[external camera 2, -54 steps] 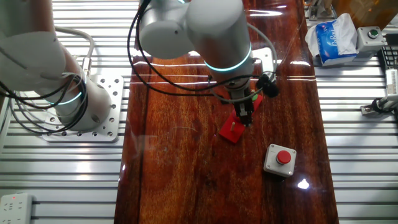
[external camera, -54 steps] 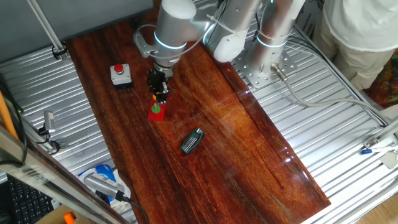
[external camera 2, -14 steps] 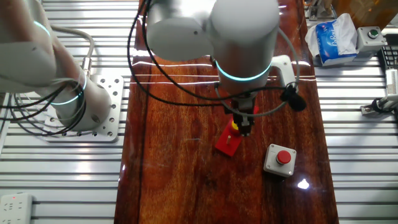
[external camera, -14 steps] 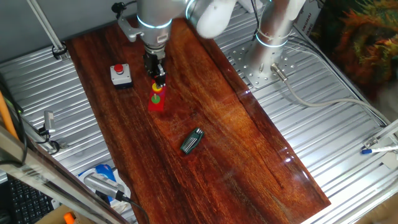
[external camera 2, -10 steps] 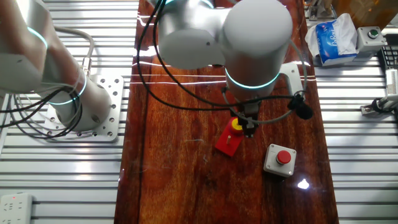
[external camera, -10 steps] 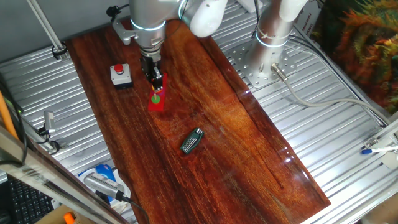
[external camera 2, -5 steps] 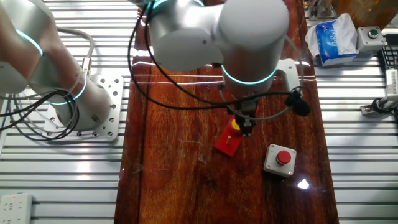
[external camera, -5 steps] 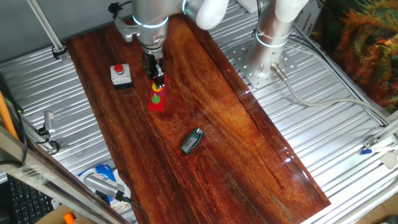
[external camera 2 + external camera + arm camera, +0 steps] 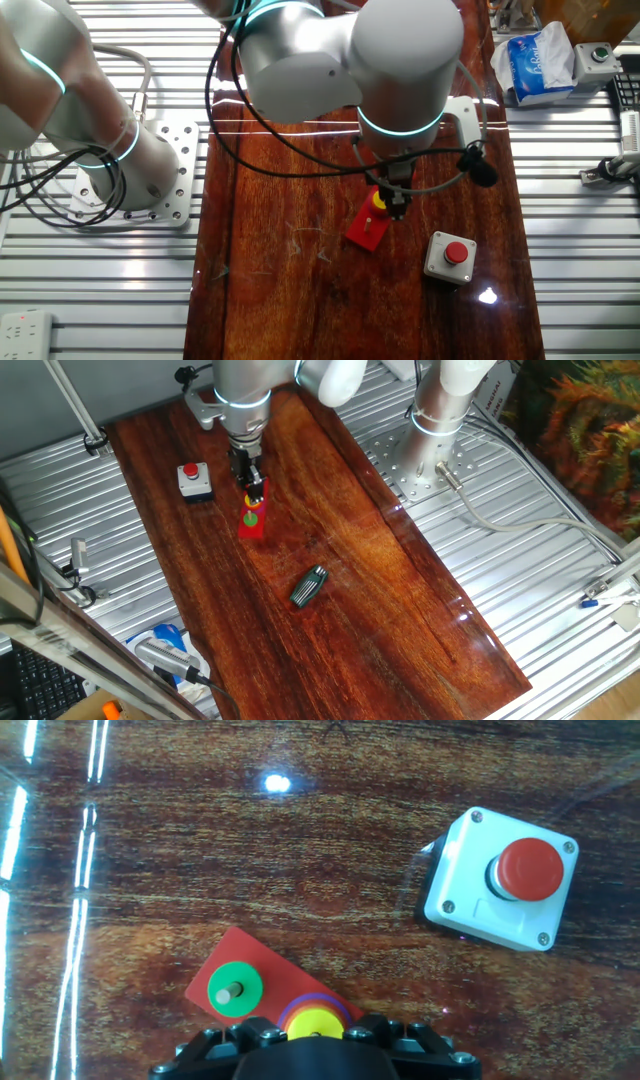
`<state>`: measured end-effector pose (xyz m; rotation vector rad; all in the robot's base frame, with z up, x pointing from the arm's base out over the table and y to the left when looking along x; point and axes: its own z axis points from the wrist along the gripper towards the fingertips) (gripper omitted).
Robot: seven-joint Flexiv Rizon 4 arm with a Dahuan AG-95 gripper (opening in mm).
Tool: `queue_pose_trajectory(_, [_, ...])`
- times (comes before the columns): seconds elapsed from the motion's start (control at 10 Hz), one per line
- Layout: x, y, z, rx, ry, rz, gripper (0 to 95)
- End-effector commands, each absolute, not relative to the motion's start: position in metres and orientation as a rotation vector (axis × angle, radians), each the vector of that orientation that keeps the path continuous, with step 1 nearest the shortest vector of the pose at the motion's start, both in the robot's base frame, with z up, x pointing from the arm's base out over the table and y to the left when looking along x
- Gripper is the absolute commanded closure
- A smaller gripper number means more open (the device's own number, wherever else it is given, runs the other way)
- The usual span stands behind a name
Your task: Take out one Hanoi block and throw it aside
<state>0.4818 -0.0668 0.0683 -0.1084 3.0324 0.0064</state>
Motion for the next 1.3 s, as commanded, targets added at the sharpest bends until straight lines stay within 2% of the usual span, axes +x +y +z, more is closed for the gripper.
queue_pose_trajectory(0.1, [0.484, -0.069, 0.067, -0.109, 3.025, -0.005, 38.0])
queue_pose_trajectory(1.3, [0.486, -0.066, 0.053, -0.067, 3.009, 0.01, 38.0])
